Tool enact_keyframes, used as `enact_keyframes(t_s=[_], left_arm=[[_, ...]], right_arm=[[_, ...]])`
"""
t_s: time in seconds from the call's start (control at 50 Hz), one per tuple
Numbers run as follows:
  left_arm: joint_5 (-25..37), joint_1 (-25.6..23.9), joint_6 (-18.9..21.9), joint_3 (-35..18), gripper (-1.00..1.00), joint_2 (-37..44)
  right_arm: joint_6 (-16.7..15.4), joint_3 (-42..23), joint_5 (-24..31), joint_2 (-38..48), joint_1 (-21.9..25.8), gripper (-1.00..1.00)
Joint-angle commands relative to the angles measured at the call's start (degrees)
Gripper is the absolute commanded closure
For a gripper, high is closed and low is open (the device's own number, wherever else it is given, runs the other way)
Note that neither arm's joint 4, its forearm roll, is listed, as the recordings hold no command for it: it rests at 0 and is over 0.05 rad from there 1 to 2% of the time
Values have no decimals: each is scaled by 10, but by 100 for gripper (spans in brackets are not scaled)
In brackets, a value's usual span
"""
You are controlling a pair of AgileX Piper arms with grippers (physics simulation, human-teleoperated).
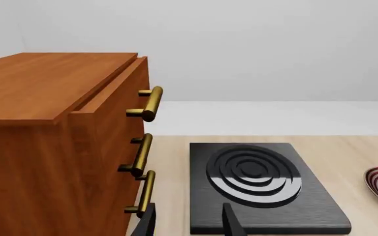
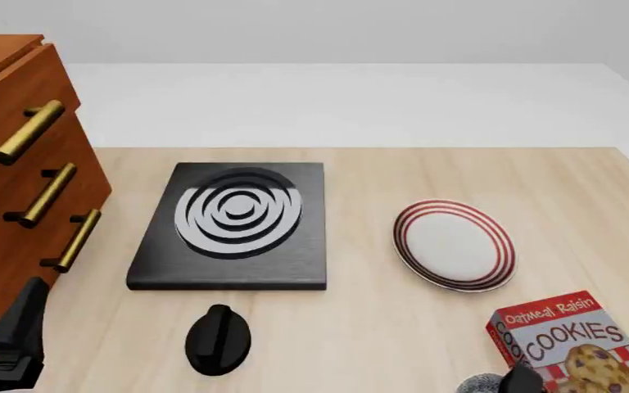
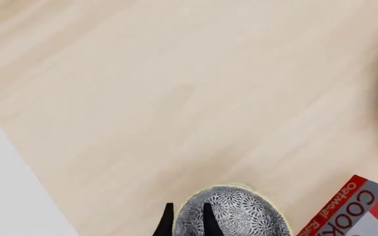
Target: Pick the akita bowl on the ramekin and place it on the plate.
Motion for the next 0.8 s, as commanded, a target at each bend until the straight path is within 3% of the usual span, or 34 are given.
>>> enact_keyframes(t_s=[0.02,0.48,0.54,0.8], left_arm=[[0,0,0,0,-100,0],[0,0,0,0,-100,0],[0,0,0,0,-100,0],[0,0,0,0,-100,0]], right_arm=[[-33,-20,70,-63,-26,100],[-88,-93,192,-136,-62,100],[-124,-101,230,-170,-90,100],[-197,-160,345,-244,-159,100]])
